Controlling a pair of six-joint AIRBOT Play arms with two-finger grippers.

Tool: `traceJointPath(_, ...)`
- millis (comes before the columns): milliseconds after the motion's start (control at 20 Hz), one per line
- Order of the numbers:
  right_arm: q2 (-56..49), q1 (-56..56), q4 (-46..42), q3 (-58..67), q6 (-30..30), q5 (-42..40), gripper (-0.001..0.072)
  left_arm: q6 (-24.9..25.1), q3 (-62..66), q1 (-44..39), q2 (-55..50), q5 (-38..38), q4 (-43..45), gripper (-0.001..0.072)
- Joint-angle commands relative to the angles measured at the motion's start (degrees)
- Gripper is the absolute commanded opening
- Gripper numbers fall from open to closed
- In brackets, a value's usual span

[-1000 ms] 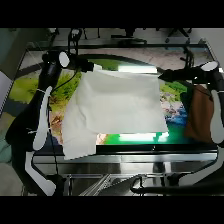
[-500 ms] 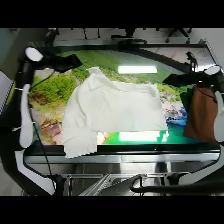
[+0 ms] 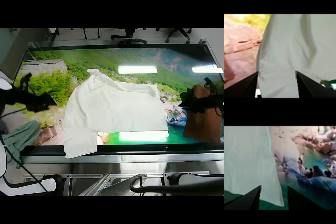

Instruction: Fold the shirts.

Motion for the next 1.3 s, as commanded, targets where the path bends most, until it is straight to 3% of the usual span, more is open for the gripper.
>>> traceJointPath(0, 1.6, -2.8, -0.4, -7.8, -2.2, -0.9, 0.0382, 3.3, -14.4, 4.1, 2.7, 5.9, 1.6, 0.0518)
traceJointPath(350, 0.6, -1.8, -0.4, -11.4, -3.2, -3.0, 0.0383, 11.7, -17.5, 1.9, -8.1, 9.7, -10.7, 0.0518)
traceJointPath(550, -2.7, -1.5, -0.2, -12.5, -3.4, -3.1, 0.0383, 12.5, -15.7, -0.9, -12.2, 10.3, -12.5, 0.051)
traceJointPath(650, -4.4, 0.3, -0.2, -12.5, -3.7, -3.1, 0.0383, 12.5, -14.4, -1.0, -12.5, 10.1, -12.7, 0.0083)
traceJointPath(700, -5.0, 1.5, -0.2, -12.5, -3.8, -3.3, 0.0383, 12.5, -13.6, -1.0, -12.3, 9.5, -12.7, 0.0017)
traceJointPath(1000, -7.1, 9.1, -0.2, -12.5, -3.8, -2.7, 0.0379, 12.4, -11.6, -0.5, -9.0, 7.6, -11.7, 0.0017)
traceJointPath(1050, -7.0, 10.4, 0.0, -12.5, -3.9, -1.3, 0.03, 12.4, -11.7, -0.5, -8.0, 7.4, -12.1, 0.0016)
traceJointPath(1100, -6.9, 11.8, 0.8, -12.5, -4.7, 0.6, 0.0128, 12.5, -11.7, -0.5, -6.5, 7.0, -12.7, 0.0016)
traceJointPath(1150, -6.3, 12.9, 1.9, -12.5, -4.9, 1.7, 0.002, 12.6, -11.6, -0.6, -4.4, 6.4, -14.1, 0.0016)
traceJointPath(1250, -3.3, 13.9, 5.8, -11.3, -5.6, 2.2, 0.0022, 13.9, -10.6, -0.5, 0.8, 4.5, -17.9, 0.0016)
